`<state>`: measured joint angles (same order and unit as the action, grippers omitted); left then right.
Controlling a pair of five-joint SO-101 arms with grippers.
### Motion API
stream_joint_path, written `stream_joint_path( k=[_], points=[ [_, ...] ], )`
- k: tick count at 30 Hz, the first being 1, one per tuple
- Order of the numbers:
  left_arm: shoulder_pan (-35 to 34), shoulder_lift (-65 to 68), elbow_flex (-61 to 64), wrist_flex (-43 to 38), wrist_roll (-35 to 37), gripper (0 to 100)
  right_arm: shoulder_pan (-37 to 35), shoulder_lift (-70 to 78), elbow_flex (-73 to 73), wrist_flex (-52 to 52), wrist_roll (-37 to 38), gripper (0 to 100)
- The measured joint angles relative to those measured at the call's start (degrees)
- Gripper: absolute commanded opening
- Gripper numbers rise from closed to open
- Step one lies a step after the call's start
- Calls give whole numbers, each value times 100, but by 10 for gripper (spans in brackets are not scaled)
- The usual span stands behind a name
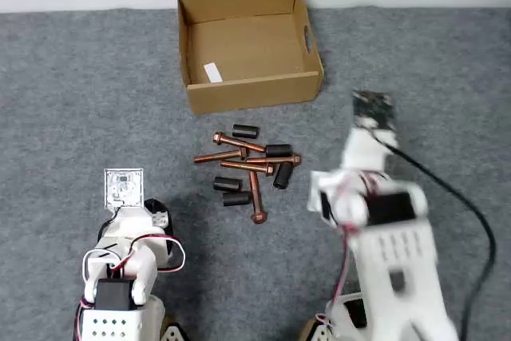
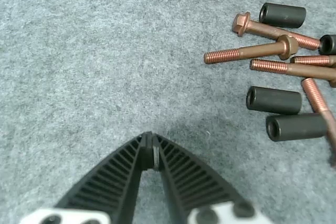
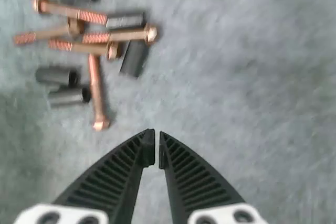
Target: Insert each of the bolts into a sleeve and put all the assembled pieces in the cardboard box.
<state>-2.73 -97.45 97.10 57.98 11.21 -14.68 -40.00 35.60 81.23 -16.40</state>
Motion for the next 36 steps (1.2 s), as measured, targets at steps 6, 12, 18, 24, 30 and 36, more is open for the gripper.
stream_joint_path(
  k=[6, 12, 18, 24, 30, 36],
  points=[
    [0, 0, 0, 0, 0, 5, -334, 2057, -1002, 220, -941, 24],
    [0, 0, 0, 0, 0, 5, -651, 3367, -1820, 237, -1257, 184],
    [0, 0, 0, 0, 0, 5, -853, 4141, -2523, 105, -1292, 222],
    [0, 0, 0, 0, 0, 5, -993, 4668, -2602, -378, -1292, 168],
    [0, 0, 0, 0, 0, 5, -976, 5187, -2602, -914, -1292, 158],
    [0, 0, 0, 0, 0, 5, -985, 5591, -2602, -1327, -1292, 158]
  ],
)
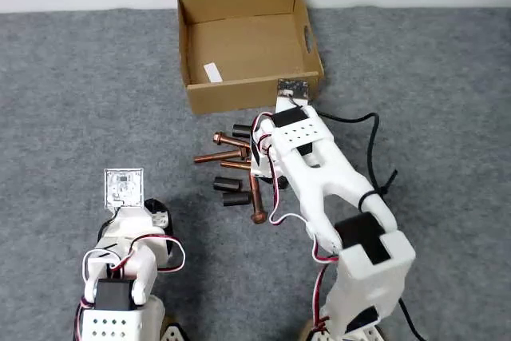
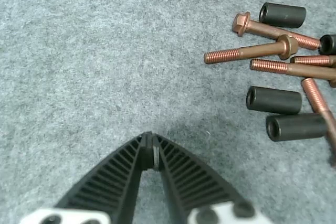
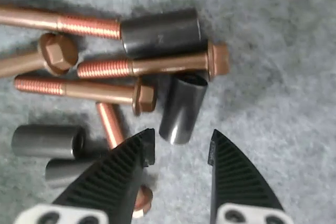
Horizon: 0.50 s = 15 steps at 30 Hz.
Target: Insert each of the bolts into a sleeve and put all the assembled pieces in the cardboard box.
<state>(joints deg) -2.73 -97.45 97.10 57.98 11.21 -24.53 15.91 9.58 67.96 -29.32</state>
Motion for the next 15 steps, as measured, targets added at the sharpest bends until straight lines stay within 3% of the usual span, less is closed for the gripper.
stream_joint_path(
  k=[12, 15],
  points=[
    [0, 0, 0, 0, 0, 5, 290, 563, -88, -501, 0, 157],
    [0, 0, 0, 0, 0, 5, 290, 624, -132, -501, 0, 98]
  ],
)
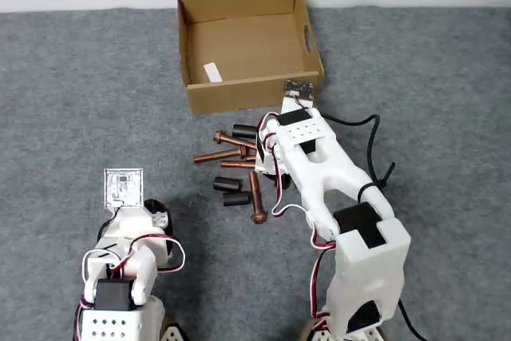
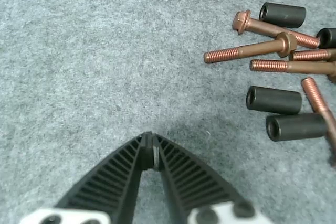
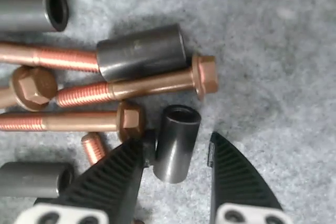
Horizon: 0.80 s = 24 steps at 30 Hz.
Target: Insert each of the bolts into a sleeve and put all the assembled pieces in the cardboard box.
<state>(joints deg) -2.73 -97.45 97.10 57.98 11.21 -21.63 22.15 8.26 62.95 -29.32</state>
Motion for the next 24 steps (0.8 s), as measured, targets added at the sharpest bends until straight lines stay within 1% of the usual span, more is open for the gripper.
stream_joint_path(
  k=[2, 3, 5, 6, 13, 18, 24],
  points=[
    [0, 0, 0, 0, 0, 5, 9, 35, 0, 0, 0, 14],
    [0, 0, 0, 0, 0, 5, 53, 35, 9, 9, 0, 3],
    [0, 0, 0, 0, 0, 5, 114, 35, 18, 9, 0, 22],
    [0, 0, 0, 0, 0, 5, 132, 35, 18, 18, 0, 9],
    [0, 0, 0, 0, 0, 5, 70, -378, 26, 448, 0, 9],
    [0, 0, 0, 0, 0, 5, 105, -1574, 26, 1275, 18, 9],
    [0, 0, 0, 0, 0, 5, 97, -3218, 26, 2224, 299, 9]
  ],
)
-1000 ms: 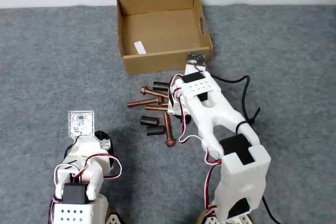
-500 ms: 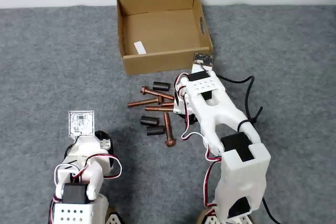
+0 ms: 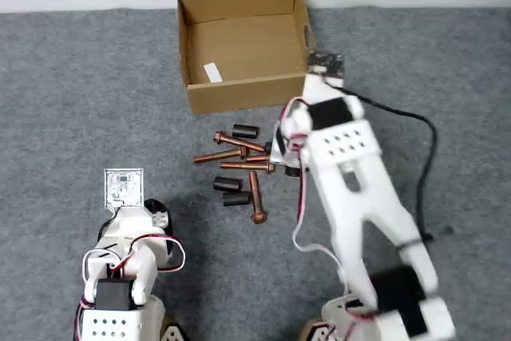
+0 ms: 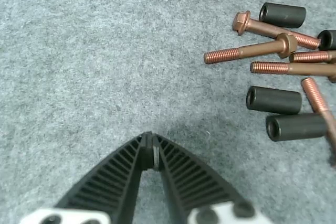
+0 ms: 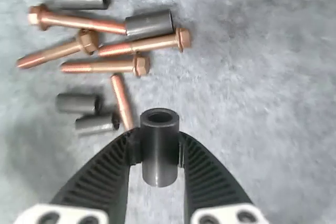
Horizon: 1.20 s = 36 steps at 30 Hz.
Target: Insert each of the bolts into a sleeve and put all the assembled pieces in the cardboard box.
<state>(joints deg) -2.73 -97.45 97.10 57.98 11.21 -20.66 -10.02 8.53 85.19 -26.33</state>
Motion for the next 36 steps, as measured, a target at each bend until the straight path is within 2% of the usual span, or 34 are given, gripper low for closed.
stream_joint_path(
  k=[6, 12, 19, 29, 33, 36],
  points=[
    [0, 0, 0, 0, 0, 5, 299, -1029, 0, 800, 35, 9],
    [0, 0, 0, 0, 0, 5, 1116, -1591, 0, 1495, 35, 9],
    [0, 0, 0, 0, 0, 5, 1793, -2980, 519, 1512, 387, 8],
    [0, 0, 0, 0, 0, 5, 2321, -5116, 2426, 1521, 431, 8],
    [0, 0, 0, 0, 0, 5, 2699, -5714, 2716, 1521, 431, 8],
    [0, 0, 0, 0, 0, 5, 2725, -6031, 2954, 1521, 431, 8]
  ],
)
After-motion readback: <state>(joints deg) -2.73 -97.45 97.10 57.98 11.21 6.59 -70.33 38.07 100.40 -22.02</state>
